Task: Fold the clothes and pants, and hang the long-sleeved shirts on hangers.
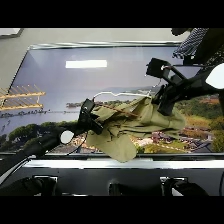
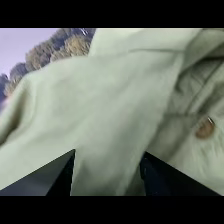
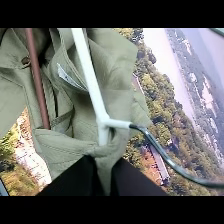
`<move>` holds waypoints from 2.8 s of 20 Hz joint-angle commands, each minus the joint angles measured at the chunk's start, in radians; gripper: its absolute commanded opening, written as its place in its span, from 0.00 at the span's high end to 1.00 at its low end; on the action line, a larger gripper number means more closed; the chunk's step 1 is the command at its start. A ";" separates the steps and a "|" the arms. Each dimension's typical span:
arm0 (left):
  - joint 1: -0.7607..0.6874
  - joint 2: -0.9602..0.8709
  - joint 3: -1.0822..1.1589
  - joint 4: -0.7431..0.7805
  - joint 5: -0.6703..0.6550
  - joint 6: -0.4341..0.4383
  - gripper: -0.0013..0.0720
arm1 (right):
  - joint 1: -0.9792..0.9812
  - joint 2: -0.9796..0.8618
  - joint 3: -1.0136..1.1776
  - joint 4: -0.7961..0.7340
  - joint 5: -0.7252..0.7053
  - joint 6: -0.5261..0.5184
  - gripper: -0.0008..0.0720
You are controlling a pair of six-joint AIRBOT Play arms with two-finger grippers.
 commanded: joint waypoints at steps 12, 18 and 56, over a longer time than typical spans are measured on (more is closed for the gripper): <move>0.087 -0.069 0.087 0.006 0.073 -0.138 0.94 | 0.000 0.001 0.000 -0.001 0.001 0.039 0.94; 0.202 -0.047 0.242 0.006 -0.259 -0.152 0.94 | 0.001 0.001 0.000 0.018 0.011 0.139 0.94; 0.161 -0.058 0.647 0.007 -0.811 -0.206 0.94 | 0.158 -0.049 0.058 -0.233 -0.197 0.431 0.94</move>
